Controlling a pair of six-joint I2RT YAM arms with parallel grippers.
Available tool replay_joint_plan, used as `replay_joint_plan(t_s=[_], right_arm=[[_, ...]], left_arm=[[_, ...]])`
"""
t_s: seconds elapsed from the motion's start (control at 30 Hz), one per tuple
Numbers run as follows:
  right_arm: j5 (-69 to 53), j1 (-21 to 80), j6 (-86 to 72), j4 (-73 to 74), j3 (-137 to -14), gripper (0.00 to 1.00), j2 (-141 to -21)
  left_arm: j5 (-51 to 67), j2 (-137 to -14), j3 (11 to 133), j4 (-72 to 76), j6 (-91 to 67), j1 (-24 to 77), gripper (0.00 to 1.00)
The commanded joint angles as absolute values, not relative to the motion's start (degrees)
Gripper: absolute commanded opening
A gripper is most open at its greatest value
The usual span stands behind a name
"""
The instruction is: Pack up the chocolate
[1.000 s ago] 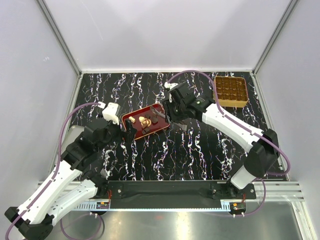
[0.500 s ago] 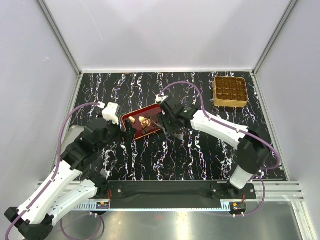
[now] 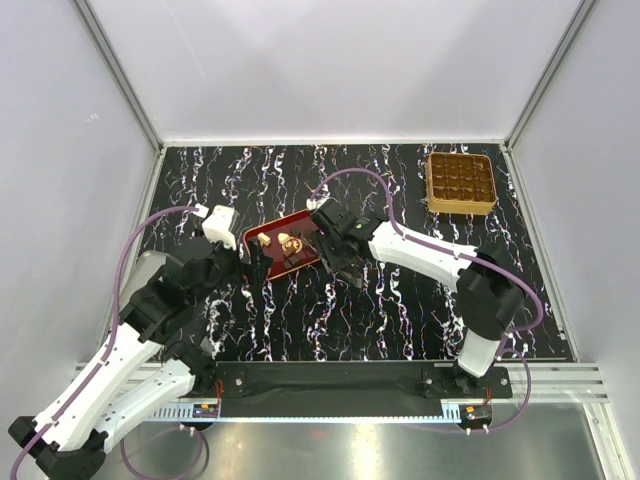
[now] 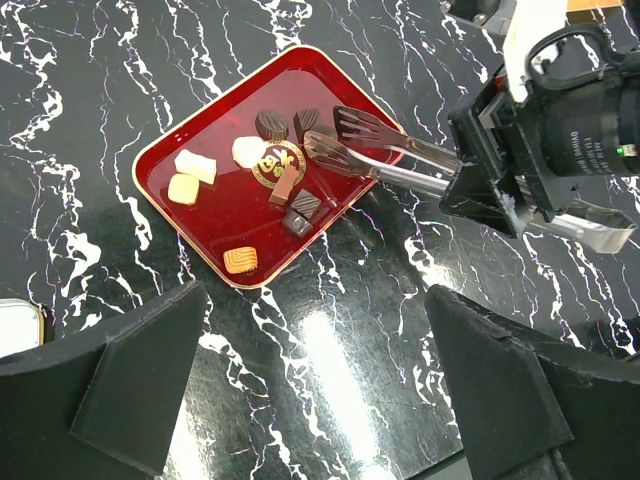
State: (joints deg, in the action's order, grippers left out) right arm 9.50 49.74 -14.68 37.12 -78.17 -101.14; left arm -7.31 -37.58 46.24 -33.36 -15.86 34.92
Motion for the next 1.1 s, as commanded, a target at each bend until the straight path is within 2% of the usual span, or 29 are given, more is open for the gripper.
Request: replay_joint_plan(t_s=[0.0, 0.33, 1.07], right_arm=[[11.2, 50.4, -13.9, 35.0, -80.9, 0.54, -102.0], [11.0, 50.6, -14.0, 34.9, -81.9, 0.52, -102.9], [13.3, 50.6, -15.5, 39.8, -84.2, 0.38, -96.2]], left_arm=[[-8.0, -37.1, 46.1, -31.3, -14.9, 34.8, 0.99], [-8.1, -37.1, 46.1, -31.3, -14.8, 34.8, 0.99], [-8.3, -36.9, 46.0, -31.5, -14.8, 34.8, 0.99]])
